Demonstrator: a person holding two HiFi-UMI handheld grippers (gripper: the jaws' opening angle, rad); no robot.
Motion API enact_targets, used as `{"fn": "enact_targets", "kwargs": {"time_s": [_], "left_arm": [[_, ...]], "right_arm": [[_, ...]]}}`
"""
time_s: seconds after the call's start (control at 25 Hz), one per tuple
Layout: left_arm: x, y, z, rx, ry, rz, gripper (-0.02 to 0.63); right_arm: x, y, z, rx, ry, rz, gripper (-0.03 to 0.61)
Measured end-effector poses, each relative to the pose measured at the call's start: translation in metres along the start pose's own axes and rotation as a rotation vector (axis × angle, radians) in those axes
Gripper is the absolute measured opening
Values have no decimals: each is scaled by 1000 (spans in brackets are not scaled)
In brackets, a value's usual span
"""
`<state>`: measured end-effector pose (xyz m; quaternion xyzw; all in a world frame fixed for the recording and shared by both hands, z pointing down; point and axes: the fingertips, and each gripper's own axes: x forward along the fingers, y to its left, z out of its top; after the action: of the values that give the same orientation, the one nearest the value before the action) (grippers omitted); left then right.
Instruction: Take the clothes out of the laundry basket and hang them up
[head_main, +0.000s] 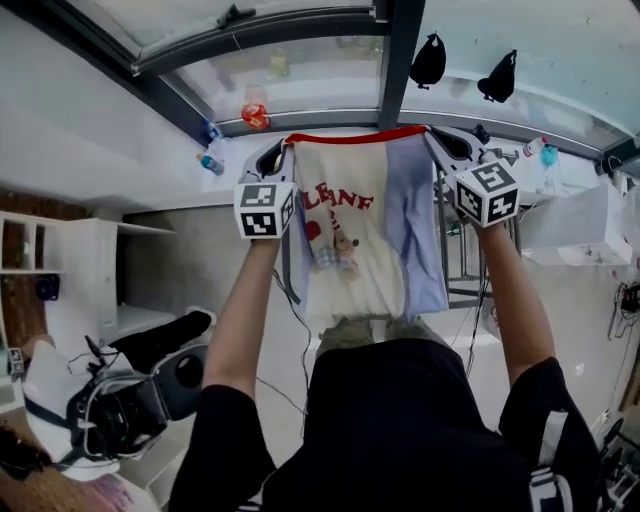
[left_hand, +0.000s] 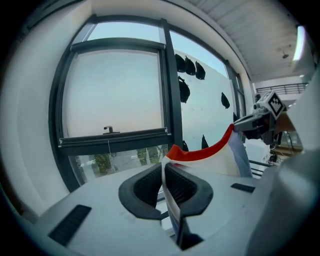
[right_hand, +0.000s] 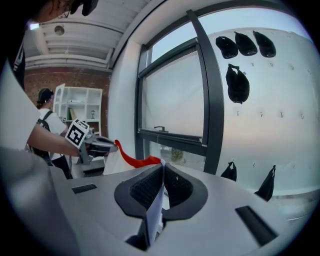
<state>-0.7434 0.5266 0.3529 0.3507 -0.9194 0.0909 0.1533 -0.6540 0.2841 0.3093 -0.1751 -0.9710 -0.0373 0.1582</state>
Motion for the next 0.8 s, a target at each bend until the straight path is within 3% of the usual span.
{"fn": "enact_targets", "kwargs": {"time_s": [0.12, 0.4, 0.8], "left_arm": [[19, -11, -17, 26, 30, -8, 20], [75, -11, -82, 88, 155, -99, 20], [128, -14, -181, 69, 302, -153, 20]], "right_arm": [[9, -13, -25, -36, 45, -34, 11], [60, -36, -104, 65, 160, -162, 11], [108, -44, -187, 79, 289, -233, 11]]}}
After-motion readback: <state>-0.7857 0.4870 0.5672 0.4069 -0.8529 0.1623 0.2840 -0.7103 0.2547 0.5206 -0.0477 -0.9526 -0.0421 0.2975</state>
